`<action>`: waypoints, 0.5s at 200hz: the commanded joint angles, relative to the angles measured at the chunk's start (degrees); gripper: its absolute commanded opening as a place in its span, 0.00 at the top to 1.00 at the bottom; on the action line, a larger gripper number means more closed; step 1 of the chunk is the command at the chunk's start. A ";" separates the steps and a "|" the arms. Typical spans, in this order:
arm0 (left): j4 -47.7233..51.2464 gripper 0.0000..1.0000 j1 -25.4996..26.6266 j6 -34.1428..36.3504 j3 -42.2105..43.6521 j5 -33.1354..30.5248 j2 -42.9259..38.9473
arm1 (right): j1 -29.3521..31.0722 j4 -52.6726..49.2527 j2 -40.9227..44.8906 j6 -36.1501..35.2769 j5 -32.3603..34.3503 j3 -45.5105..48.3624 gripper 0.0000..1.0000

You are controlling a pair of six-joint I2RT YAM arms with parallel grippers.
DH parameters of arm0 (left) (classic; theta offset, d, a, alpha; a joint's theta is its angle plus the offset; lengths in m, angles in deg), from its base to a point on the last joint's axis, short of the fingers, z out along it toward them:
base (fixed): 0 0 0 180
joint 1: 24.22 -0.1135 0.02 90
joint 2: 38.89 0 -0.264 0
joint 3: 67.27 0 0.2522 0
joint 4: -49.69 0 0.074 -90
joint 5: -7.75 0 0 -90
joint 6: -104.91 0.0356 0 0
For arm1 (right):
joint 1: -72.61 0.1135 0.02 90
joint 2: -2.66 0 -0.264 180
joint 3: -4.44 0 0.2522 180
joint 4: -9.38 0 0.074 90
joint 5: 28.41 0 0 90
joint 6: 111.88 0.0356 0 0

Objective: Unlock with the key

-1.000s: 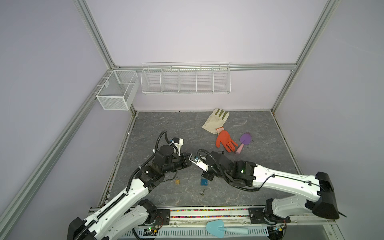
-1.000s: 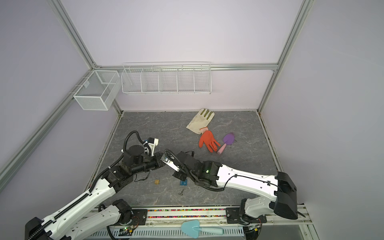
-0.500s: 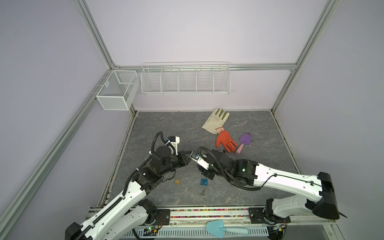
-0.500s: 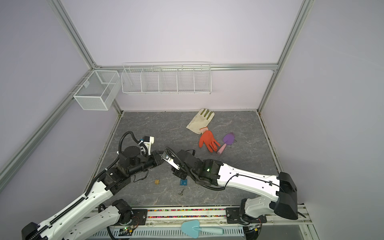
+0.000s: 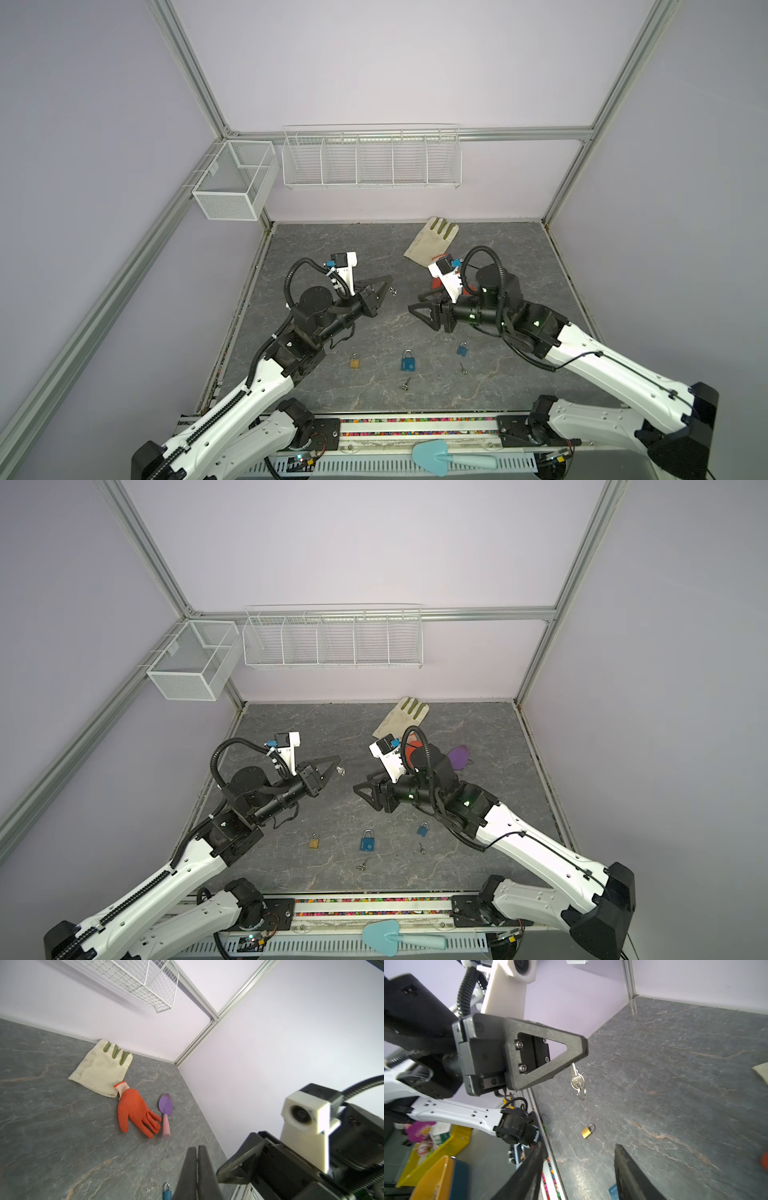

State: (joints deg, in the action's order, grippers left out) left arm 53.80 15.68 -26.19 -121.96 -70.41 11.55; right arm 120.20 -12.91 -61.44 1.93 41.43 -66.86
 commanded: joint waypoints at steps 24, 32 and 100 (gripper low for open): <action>-12.29 1.00 0.00 -0.64 -1.83 2.04 2.86 | -2.98 15.42 -2.80 15.50 -10.58 1.95 0.49; -12.41 1.00 0.00 -0.61 -2.05 1.89 2.90 | -3.37 16.27 -3.49 17.09 -9.29 1.99 0.52; -12.07 1.00 -0.01 -0.69 -2.13 1.35 2.65 | -4.05 32.26 -9.27 27.36 -10.81 3.43 0.60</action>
State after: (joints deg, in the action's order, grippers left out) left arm 43.40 15.68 -26.63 -122.07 -69.36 14.37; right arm 116.44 11.20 -70.51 24.27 32.49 -64.34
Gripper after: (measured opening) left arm 0.047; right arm 0.407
